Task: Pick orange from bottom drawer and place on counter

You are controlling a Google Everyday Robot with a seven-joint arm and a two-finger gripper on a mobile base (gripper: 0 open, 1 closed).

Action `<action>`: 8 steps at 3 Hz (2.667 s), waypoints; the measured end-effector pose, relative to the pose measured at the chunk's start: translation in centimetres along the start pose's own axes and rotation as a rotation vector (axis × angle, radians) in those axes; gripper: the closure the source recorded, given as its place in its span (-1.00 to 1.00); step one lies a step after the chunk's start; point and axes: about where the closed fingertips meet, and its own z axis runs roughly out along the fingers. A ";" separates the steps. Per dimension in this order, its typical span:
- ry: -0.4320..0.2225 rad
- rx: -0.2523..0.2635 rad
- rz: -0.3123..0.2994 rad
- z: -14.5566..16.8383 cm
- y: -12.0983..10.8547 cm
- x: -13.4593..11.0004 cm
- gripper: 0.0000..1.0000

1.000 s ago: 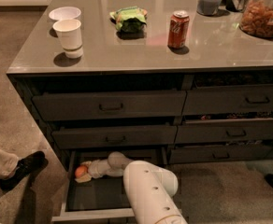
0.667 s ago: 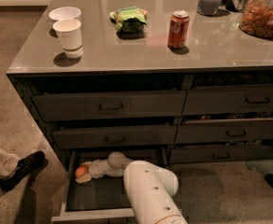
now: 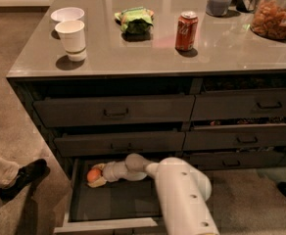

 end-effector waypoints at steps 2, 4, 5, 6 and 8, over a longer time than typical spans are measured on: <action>0.061 0.036 -0.077 -10.7 1.8 -3.7 1.00; 0.120 -0.002 -0.142 -18.3 9.1 -7.3 1.00; 0.132 -0.012 -0.183 -21.5 12.8 -11.8 1.00; 0.133 -0.020 -0.235 -24.2 14.7 -18.8 1.00; 0.121 0.006 -0.256 -26.9 13.0 -33.2 1.00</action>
Offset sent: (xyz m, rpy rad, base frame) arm -0.1067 -0.1161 0.1068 -0.1374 -0.0434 0.0796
